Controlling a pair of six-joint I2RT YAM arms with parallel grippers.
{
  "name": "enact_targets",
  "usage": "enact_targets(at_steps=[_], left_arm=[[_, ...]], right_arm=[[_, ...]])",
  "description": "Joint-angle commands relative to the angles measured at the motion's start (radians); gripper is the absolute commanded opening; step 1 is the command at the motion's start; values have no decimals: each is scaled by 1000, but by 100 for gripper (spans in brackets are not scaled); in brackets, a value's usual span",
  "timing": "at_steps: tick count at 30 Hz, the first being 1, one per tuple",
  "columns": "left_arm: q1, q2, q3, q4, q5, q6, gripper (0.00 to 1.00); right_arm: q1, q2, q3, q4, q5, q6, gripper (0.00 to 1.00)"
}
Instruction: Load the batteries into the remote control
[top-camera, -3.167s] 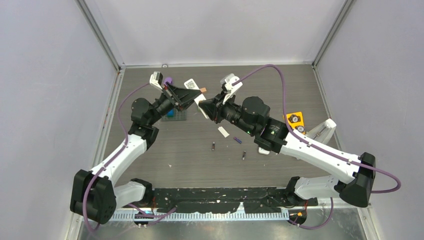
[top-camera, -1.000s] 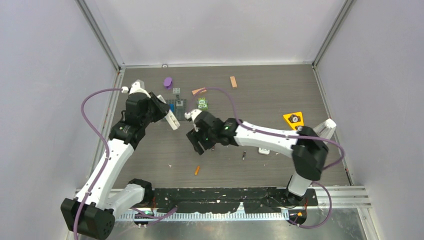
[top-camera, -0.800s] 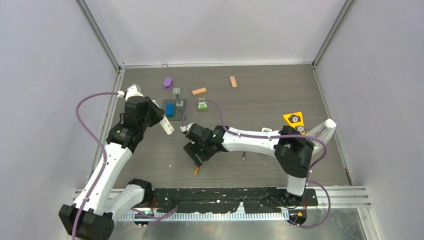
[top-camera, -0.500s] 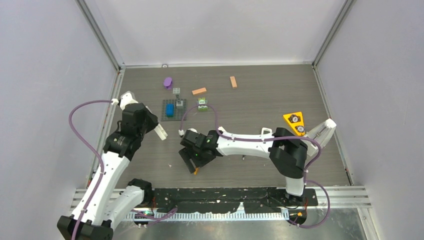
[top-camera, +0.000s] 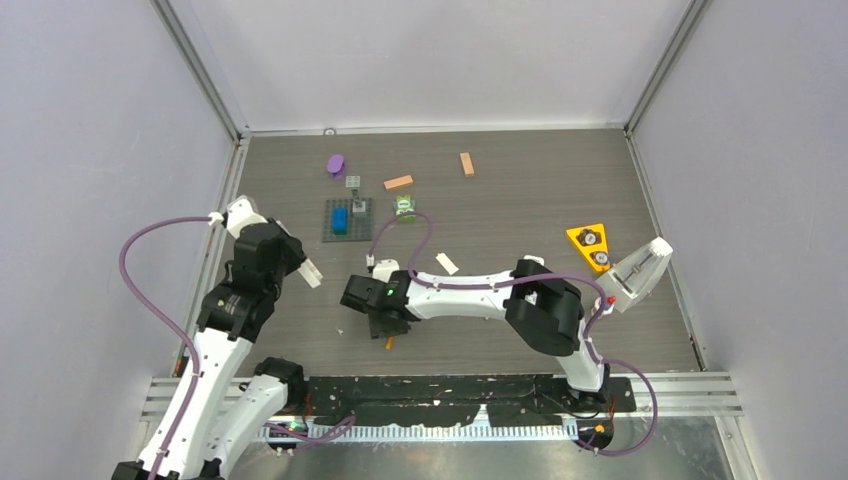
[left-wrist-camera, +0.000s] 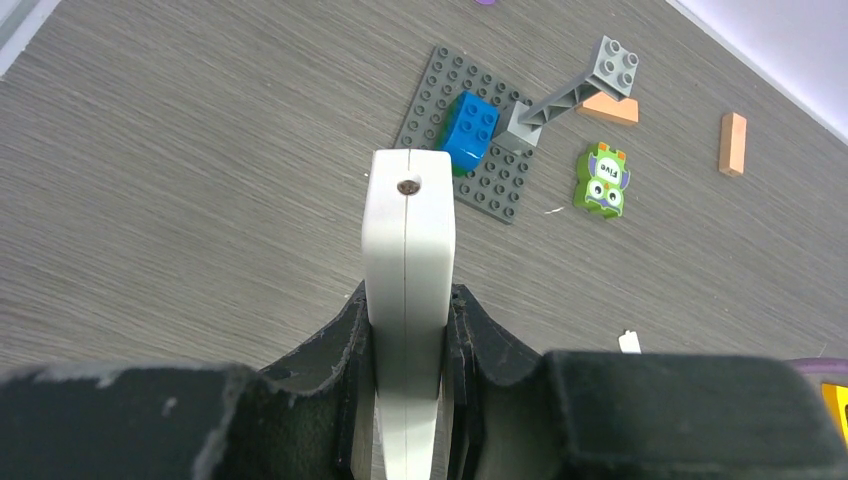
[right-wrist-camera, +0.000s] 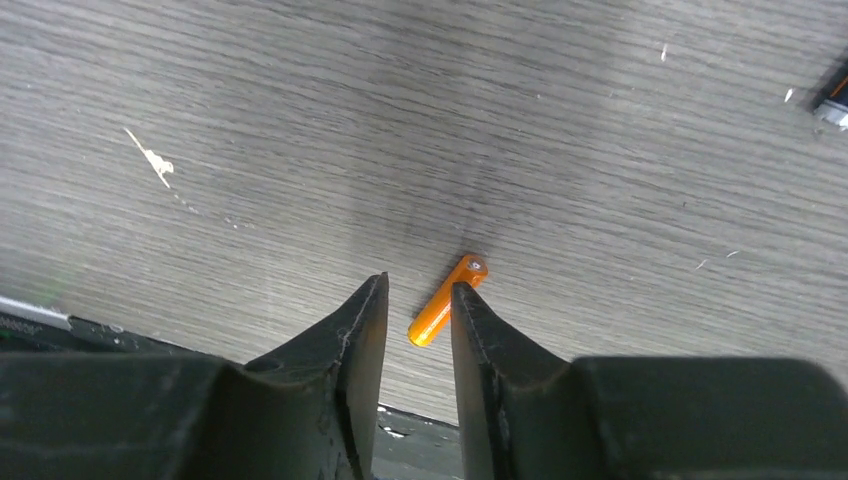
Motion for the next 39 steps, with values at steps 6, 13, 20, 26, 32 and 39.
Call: enact_targets(at_steps=[6,13,20,26,32,39], left_arm=[[4,-35,-18,-1,18,5,0],[5,-44,-36,-3,37,6,0],[5,-50,-52,3,81,6,0],[5,-60,-70,11,121,6,0],[5,-60,-86,62,289,12,0],[5,-31,-88,247,725,-65,0]], right_arm=[[26,26,54,-132,166,149,35],[39,30,49,-150,184,159,42],[42,44,-3,-118,148,187,35],[42,27,-40,-65,142,185,15],[42,-104,-62,-34,283,100,5],[42,-463,-103,30,476,-180,5]])
